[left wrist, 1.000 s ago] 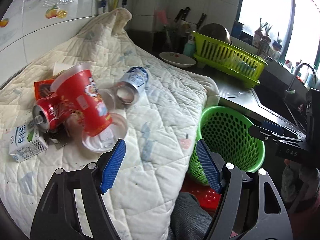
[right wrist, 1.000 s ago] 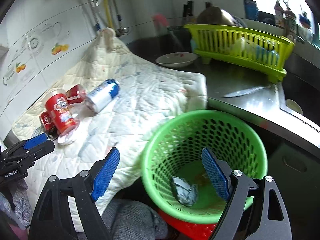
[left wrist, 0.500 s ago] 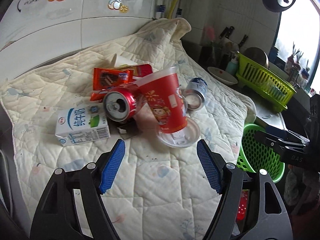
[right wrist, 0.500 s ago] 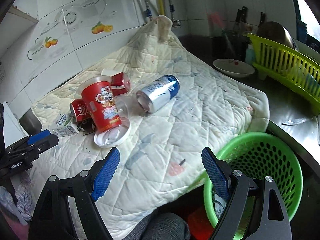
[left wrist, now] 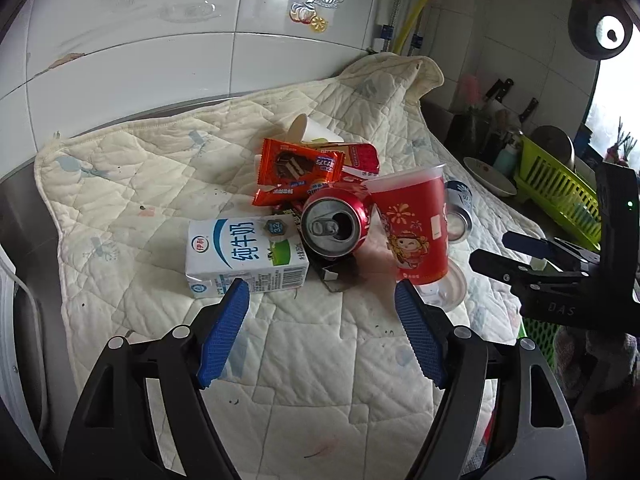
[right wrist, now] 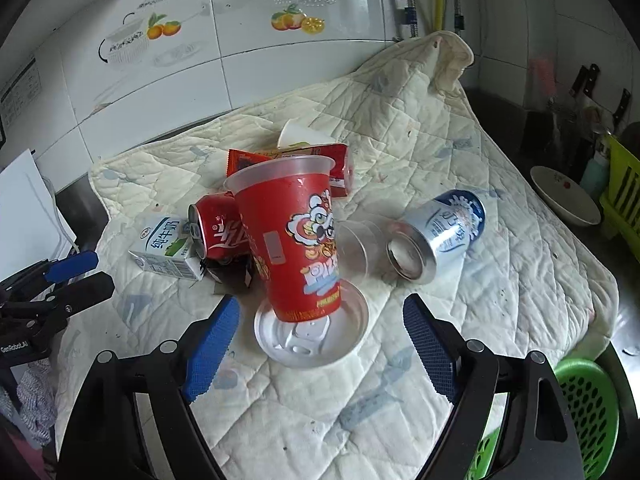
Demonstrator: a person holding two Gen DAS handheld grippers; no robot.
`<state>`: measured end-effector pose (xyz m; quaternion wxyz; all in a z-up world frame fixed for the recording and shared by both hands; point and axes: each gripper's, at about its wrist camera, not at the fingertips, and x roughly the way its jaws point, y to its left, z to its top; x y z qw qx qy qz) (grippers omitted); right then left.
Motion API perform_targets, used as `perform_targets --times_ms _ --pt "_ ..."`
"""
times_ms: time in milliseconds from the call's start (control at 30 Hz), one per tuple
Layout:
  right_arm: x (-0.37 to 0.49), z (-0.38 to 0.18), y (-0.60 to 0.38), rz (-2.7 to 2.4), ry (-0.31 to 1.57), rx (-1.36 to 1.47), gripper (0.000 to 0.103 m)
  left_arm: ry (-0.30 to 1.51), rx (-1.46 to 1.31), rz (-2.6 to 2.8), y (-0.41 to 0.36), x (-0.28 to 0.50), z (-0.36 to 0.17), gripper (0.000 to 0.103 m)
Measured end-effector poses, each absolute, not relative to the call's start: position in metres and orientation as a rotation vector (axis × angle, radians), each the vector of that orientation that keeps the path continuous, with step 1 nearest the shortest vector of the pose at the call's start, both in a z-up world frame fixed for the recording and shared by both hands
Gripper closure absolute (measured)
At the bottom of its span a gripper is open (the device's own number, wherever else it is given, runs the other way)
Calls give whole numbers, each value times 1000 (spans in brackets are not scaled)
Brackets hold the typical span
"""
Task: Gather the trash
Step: 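Grasp the red paper cup with the right tool while the left tool returns to the cloth, then grasp the red Coca-Cola can with the left tool while the right tool lifts the cup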
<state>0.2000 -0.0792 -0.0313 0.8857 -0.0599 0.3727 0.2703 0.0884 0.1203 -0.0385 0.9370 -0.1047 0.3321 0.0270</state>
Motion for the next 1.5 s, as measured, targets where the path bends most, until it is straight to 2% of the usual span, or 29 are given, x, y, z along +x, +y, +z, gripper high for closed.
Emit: perform_targets --times_ms 500,600,800,867,933,1300,1367,1500 --pt "244 -54 -29 588 792 -245 22 691 -238 74 148 104 -42 27" --pt "250 -56 -26 590 790 -246 19 697 -238 71 149 109 -43 27" --pt "258 -61 -16 600 786 -256 19 698 -216 72 149 122 -39 27" --pt "258 -62 -13 596 777 -272 23 698 -208 67 148 127 -37 27" --pt "256 -61 -13 596 766 -279 35 695 -201 61 147 133 -34 26" --pt "239 -37 -49 614 749 -147 36 712 -104 1 128 175 -26 24" --pt "233 -29 -59 614 736 -122 36 723 -86 -9 124 184 -26 19" --pt "218 -17 -82 594 709 -89 36 748 -23 -51 109 203 -29 19"
